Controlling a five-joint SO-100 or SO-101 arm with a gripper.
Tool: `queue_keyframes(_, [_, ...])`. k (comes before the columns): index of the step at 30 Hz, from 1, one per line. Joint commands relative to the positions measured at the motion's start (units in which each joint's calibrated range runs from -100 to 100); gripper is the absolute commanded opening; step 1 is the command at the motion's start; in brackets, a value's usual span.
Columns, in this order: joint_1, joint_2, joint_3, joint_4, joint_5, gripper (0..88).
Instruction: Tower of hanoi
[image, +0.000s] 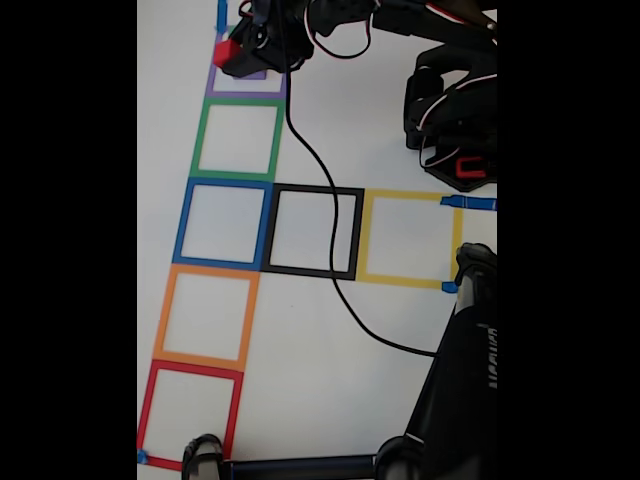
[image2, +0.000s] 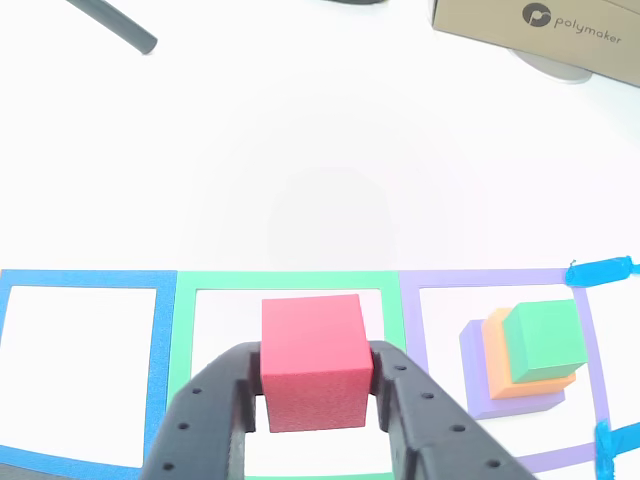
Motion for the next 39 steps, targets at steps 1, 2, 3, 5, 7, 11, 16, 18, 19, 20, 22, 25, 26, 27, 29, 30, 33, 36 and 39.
queue_keyframes(1, [-0.1, 0.4, 11.9, -19.4, 0.7, 5.1])
queue_keyframes(2, [-0.1, 1.7, 14.1, -23.2, 0.7, 5.1])
queue_keyframes(3, [-0.1, 2.6, 15.7, -25.9, 0.7, 5.1])
queue_keyframes(5, [-0.3, 4.1, 19.3, -31.6, 0.7, 5.2])
queue_keyframes(7, [-0.9, 6.0, 23.6, -39.0, 0.7, 5.3])
queue_keyframes(11, [-1.7, 10.4, 29.6, -49.9, 0.7, 5.3])
queue_keyframes(16, [-2.9, 15.6, 35.8, -61.6, 0.7, 5.4])
queue_keyframes(18, [-3.7, 17.1, 38.0, -65.4, 0.7, 5.4])
queue_keyframes(19, [-3.9, 17.9, 38.7, -66.6, 0.7, 5.4])
queue_keyframes(20, [-4.2, 18.6, 39.3, -67.5, 0.7, 5.4])
queue_keyframes(22, [-4.6, 20.6, 40.0, -69.7, 0.7, 5.4])
queue_keyframes(25, [-4.4, 25.3, 39.8, -74.2, 0.7, 5.4])
queue_keyframes(26, [-4.0, 26.7, 39.6, -75.3, 0.7, 5.4])
queue_keyframes(27, [-3.7, 28.7, 39.2, -76.8, 0.7, 5.4])
queue_keyframes(29, [-3.1, 32.9, 38.7, -80.4, 0.7, 5.4])
queue_keyframes(30, [-3.0, 35.0, 38.5, -82.5, 0.7, 5.4])
queue_keyframes(33, [-3.0, 41.7, 37.7, -88.7, 0.7, 5.5])
queue_keyframes(36, [-2.9, 48.1, 36.4, -94.3, 0.7, 5.5])
queue_keyframes(39, [-2.4, 53.4, 33.6, -97.3, 0.7, 5.5])
